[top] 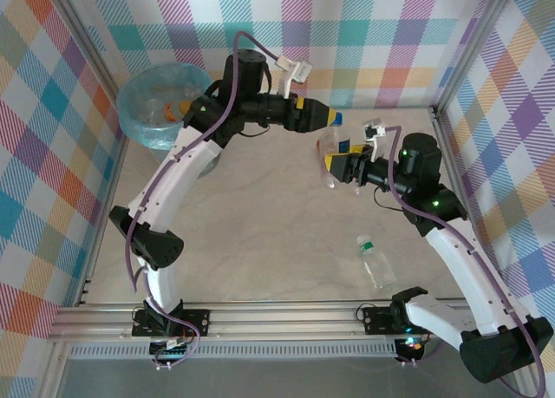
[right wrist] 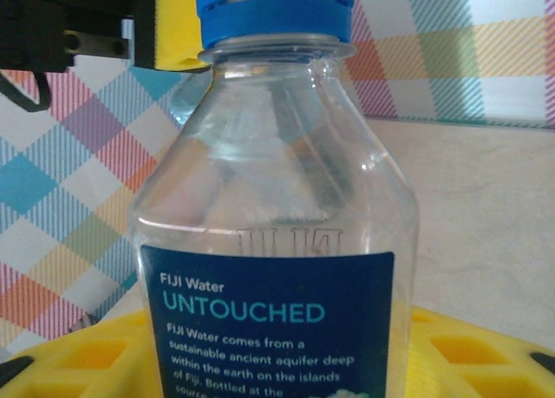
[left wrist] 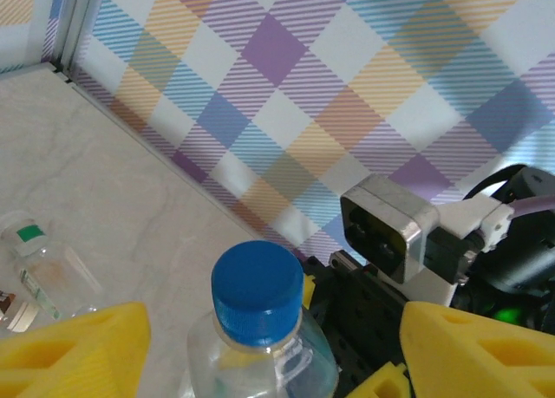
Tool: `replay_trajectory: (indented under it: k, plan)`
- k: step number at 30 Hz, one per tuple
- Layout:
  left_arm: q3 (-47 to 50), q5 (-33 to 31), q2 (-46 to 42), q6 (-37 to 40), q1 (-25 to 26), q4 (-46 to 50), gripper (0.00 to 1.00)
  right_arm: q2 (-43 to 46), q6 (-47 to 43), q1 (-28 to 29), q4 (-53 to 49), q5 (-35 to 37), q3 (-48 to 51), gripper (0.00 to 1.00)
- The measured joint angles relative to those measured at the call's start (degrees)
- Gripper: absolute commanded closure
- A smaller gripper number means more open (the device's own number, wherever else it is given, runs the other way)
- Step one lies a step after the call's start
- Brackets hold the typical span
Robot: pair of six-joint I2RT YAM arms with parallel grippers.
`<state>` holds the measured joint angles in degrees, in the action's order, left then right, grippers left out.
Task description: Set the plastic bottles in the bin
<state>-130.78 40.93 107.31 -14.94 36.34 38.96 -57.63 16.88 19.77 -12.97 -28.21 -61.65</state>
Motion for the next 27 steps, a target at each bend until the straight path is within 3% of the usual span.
replay_trajectory:
  k: [4, 12, 24, 27]
  plan:
    - [-0.4, 0.7, 0.8, 0.8, 0.0, 0.6, 0.37, -0.5, -0.5, 1.2, 0.6, -0.9, 0.0, 0.42]
    - [-2.3, 2.6, 2.4, 2.5, 0.4, 3.7, 0.43, -1.5, -1.2, 2.4, 1.4, -1.3, -0.7, 0.42]
    - [-3.3, 1.4, 2.9, 5.1, 0.6, 4.9, 0.82, -2.9, -1.4, 3.2, 1.6, -1.2, -1.6, 0.35]
    - [-3.4, -0.2, 2.8, 5.3, 0.6, 5.0, 0.99, -4.3, -1.3, 3.8, 1.0, 0.5, -3.2, 0.3]
